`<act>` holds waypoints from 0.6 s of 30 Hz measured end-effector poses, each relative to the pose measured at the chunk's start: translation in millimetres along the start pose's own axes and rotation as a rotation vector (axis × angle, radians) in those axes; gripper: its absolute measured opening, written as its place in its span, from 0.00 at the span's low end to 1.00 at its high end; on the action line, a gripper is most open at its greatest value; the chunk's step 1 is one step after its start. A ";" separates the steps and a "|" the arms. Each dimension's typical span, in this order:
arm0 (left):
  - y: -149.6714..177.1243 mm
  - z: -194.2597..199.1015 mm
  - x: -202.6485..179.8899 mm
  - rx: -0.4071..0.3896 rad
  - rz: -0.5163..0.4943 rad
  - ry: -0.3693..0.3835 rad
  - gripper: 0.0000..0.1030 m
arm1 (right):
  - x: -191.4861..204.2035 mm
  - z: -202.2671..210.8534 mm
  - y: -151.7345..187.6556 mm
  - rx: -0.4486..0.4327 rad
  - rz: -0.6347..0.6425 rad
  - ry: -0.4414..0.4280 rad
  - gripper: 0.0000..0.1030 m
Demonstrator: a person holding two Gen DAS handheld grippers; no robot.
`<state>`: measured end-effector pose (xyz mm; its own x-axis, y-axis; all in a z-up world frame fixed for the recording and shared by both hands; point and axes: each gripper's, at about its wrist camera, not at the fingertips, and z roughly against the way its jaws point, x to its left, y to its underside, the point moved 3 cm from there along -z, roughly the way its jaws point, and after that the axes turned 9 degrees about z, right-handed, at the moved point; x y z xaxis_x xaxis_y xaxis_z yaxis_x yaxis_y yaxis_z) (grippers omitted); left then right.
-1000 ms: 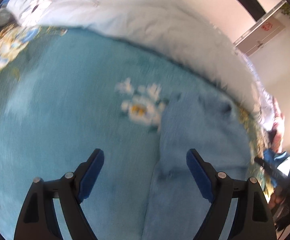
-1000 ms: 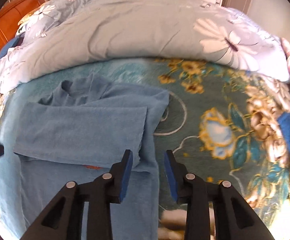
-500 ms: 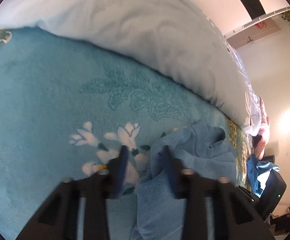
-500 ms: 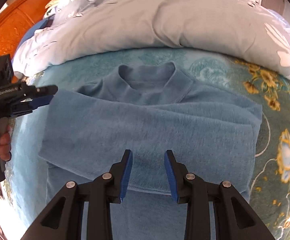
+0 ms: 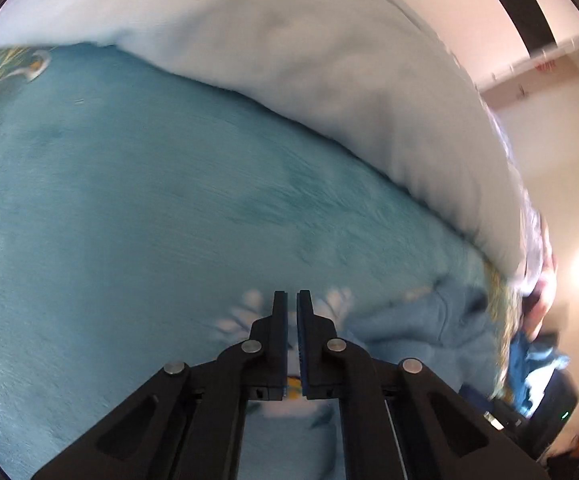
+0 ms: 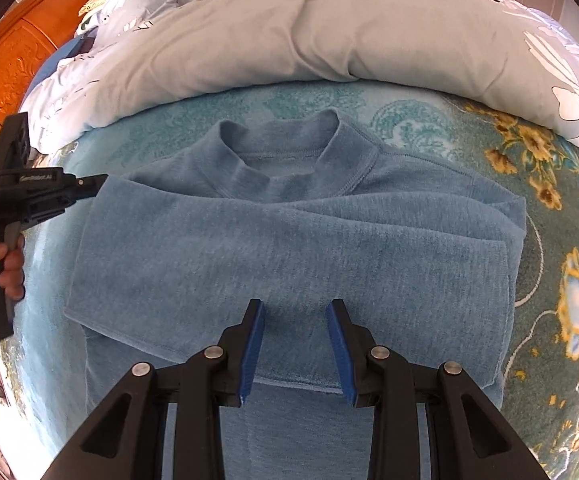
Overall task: Fold clothes
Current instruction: 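Move the right gripper to the folded shirt edge and close on it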
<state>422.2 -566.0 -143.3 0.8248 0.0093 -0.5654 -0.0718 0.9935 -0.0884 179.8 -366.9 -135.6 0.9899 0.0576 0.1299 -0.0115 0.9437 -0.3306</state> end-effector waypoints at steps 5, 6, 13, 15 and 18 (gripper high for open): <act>11.2 21.1 0.6 -0.015 0.018 0.056 0.04 | 1.2 1.1 -2.9 -0.006 0.001 0.009 0.35; 17.7 25.0 -1.3 -0.010 0.012 0.066 0.05 | 1.3 3.9 -3.4 -0.012 -0.001 0.016 0.35; 96.3 47.8 -0.8 -0.006 -0.082 -0.027 0.63 | -14.1 36.5 26.3 -0.020 -0.065 0.072 0.39; 124.2 57.1 1.0 -0.007 -0.122 -0.056 0.78 | -17.6 43.0 45.5 0.002 -0.088 0.092 0.39; 165.4 68.2 1.2 -0.001 -0.196 -0.094 0.81 | -16.4 55.0 84.7 0.039 -0.137 0.115 0.42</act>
